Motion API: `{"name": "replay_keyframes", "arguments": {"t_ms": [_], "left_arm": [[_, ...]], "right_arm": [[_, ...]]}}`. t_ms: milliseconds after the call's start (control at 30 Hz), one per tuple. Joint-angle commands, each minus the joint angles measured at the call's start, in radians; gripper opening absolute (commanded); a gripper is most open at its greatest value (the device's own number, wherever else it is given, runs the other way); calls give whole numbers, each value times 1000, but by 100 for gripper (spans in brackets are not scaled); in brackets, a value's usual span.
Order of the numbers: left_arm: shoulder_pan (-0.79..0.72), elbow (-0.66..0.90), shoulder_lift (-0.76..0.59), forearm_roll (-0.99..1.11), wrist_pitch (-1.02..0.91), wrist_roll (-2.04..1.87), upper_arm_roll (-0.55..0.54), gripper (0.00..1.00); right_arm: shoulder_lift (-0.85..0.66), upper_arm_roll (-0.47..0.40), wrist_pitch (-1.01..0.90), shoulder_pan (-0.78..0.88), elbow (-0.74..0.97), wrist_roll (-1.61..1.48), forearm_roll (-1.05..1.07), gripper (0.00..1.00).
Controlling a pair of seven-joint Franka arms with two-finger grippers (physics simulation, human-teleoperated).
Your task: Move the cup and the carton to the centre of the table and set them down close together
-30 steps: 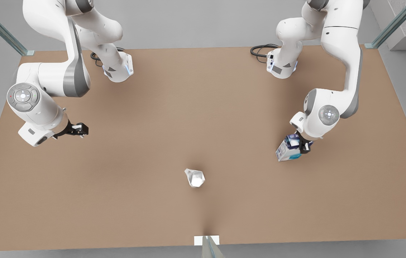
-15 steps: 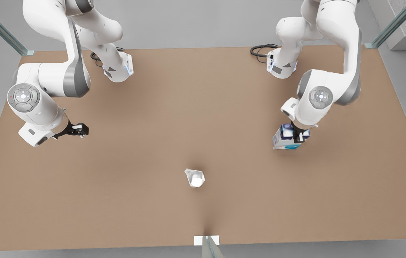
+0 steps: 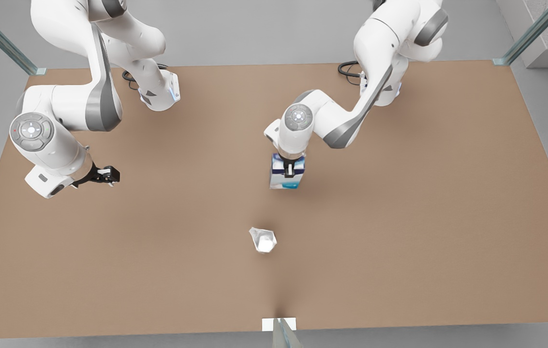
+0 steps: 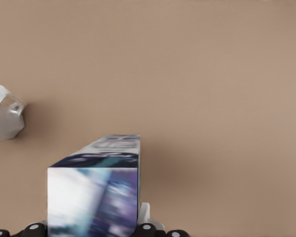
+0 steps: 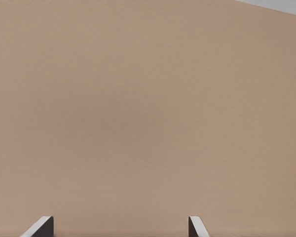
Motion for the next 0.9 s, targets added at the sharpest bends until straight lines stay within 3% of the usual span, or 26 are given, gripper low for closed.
{"name": "replay_keyframes", "arguments": {"t_ms": [0, 333, 367, 400, 700, 867], "left_arm": [[-3, 0, 6, -24, 0, 1, 0, 61], [-185, 52, 108, -22, 51, -1, 147, 63], [-187, 52, 116, -25, 52, -5, 149, 85], [-188, 54, 124, -25, 54, -13, 149, 99], [-199, 52, 122, -27, 69, -24, 153, 100], [-173, 49, -36, -59, -29, -13, 153, 100]], "right_arm": [[0, 0, 0, 0, -1, 0, 0, 100], [8, 0, 3, 0, 1, 0, 0, 100], [8, 0, 3, 0, 1, 0, 0, 100], [8, 0, 3, 0, 1, 0, 0, 100], [8, 0, 6, 0, 1, 0, 2, 100], [9, 0, 9, 0, 1, 0, 2, 100]]}}
